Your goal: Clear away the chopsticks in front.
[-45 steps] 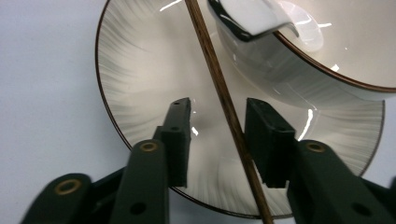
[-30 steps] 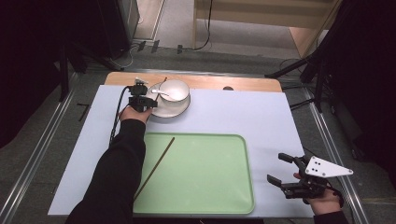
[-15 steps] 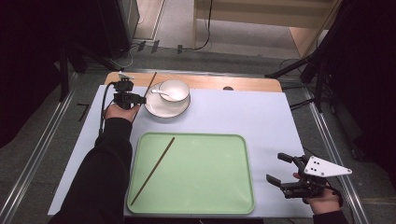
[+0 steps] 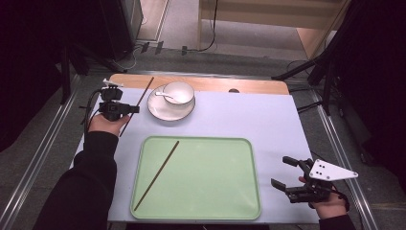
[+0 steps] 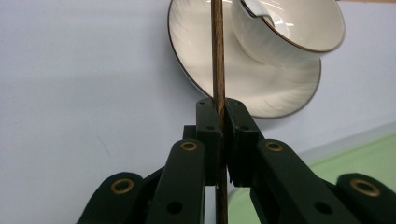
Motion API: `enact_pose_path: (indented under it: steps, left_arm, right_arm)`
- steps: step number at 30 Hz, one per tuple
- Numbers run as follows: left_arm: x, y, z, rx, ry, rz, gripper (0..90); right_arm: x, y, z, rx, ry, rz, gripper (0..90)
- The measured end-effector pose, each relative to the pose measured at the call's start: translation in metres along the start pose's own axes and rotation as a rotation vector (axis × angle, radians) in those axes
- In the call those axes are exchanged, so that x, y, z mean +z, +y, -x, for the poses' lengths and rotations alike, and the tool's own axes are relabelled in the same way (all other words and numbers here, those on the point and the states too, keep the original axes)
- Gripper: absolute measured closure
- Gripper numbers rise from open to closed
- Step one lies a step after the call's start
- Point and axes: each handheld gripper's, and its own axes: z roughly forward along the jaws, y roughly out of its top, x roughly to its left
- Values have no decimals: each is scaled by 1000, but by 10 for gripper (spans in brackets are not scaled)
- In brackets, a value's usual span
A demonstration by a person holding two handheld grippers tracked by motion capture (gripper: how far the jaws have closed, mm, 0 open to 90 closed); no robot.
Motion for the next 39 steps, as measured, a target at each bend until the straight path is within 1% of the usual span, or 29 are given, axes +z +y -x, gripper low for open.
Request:
enact_pose_path:
  steps: [2,3,4,5,6,7,9,10,11,14,15,16,18,19,20,22,24,25,26,27,29,30,32,34,35,38,39]
  left_arm:
    - [-8,-9,1,0,-18,4,860]
    - [-8,-9,1,0,-18,4,860]
    - [-12,-15,3,7,-23,6,860]
    - [-12,-15,3,7,-23,6,860]
    - [-17,-22,5,23,-18,14,859]
    - [-19,-25,6,29,-18,20,860]
    - [-20,-28,6,27,-24,21,859]
    - [-22,-34,7,24,-38,19,860]
    - [-24,-37,9,28,-37,15,859]
    - [-29,-45,13,31,-50,24,859]
    - [-29,-45,13,31,-50,24,859]
    - [-31,-48,15,37,-51,31,859]
    - [-33,-53,18,45,-59,28,859]
    - [-34,-59,23,55,-61,25,859]
    - [-34,-59,23,55,-61,25,859]
    - [-35,-66,28,73,-64,15,859]
    - [-36,-72,32,84,-75,13,859]
    - [-36,-75,34,88,-74,13,859]
    - [-37,-80,37,90,-87,8,859]
    - [-37,-80,37,90,-87,8,859]
    - [-36,-86,41,94,-93,0,859]
    - [-36,-91,45,97,-99,-7,859]
    - [-36,-94,46,100,-102,-9,859]
    - [-37,-99,48,102,-120,-6,859]
    - [-38,-102,49,102,-122,-5,859]
    - [-41,-111,49,79,-137,2,859]
    - [-41,-117,50,81,-127,-17,859]
  right_arm:
    - [1,1,0,1,3,-3,145]
    - [1,1,0,1,3,-3,145]
    - [2,1,0,3,3,-2,145]
    - [2,1,0,2,3,-4,145]
    - [2,1,1,1,3,-4,145]
    - [2,1,1,2,3,-4,145]
    - [2,1,1,3,3,-3,145]
    - [3,1,1,1,4,-2,145]
    - [3,1,1,1,4,-3,145]
    - [3,2,1,-3,4,2,145]
    - [3,2,1,-3,4,2,145]
    - [3,2,1,-3,4,3,145]
    - [3,2,1,-2,5,7,145]
    - [3,3,1,-2,7,4,145]
    - [3,3,1,-2,7,4,145]
    - [4,3,1,-5,9,6,145]
    - [4,3,1,-4,10,6,145]
    - [4,3,1,-4,12,7,145]
    - [4,4,1,-6,14,6,145]
    - [4,4,1,-6,14,6,145]
    - [5,4,1,-8,16,5,145]
    - [5,4,1,-7,16,6,145]
    - [5,4,1,-8,15,7,145]
    - [5,4,1,-7,15,7,145]
    - [4,4,1,-7,15,7,145]
    - [4,4,1,-6,14,8,145]
    - [4,4,1,-7,16,8,145]
